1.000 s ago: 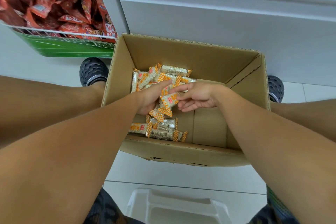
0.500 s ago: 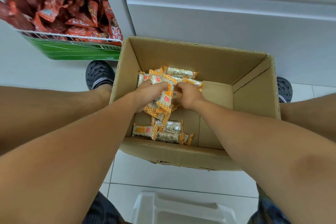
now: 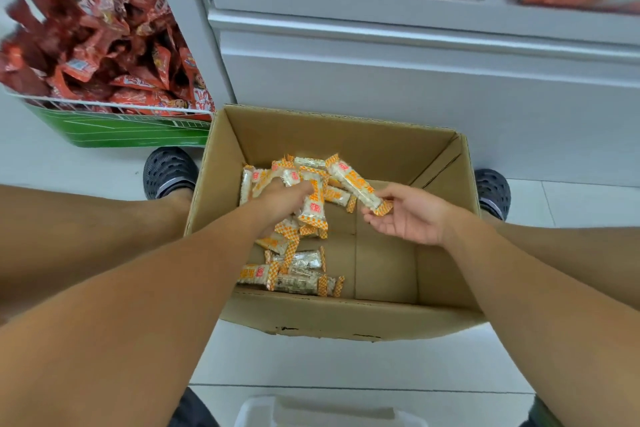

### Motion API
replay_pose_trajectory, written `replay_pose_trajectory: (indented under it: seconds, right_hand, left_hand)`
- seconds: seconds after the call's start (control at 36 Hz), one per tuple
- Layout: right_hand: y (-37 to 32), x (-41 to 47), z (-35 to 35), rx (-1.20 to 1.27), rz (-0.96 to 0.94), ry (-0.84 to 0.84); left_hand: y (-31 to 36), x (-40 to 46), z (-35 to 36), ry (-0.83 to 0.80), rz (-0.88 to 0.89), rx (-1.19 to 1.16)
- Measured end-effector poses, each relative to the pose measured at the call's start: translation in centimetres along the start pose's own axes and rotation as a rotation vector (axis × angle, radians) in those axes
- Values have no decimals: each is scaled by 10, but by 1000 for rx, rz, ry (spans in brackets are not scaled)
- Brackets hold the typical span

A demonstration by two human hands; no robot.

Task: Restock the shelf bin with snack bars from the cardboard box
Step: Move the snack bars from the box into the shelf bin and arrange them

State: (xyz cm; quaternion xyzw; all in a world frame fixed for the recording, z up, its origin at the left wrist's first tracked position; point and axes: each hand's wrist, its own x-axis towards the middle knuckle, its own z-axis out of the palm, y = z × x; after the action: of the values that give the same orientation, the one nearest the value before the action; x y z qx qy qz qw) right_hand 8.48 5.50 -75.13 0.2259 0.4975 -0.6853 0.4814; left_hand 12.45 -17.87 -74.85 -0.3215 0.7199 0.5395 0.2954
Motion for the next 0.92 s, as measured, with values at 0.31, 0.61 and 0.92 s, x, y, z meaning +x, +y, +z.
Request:
replay_pose_trajectory:
  seconds: [0.31, 0.61, 0.92]
  right_hand:
    - [-38, -51, 43, -281, -338, 106]
    - [-59, -101, 99, -393, -613, 2]
    - [-149, -194, 152, -585, -810, 40]
  left_hand:
    - [69, -45, 44, 10, 277, -87]
    - [116, -119, 36, 134, 463, -389]
    - [220, -197, -23, 175, 778, -531]
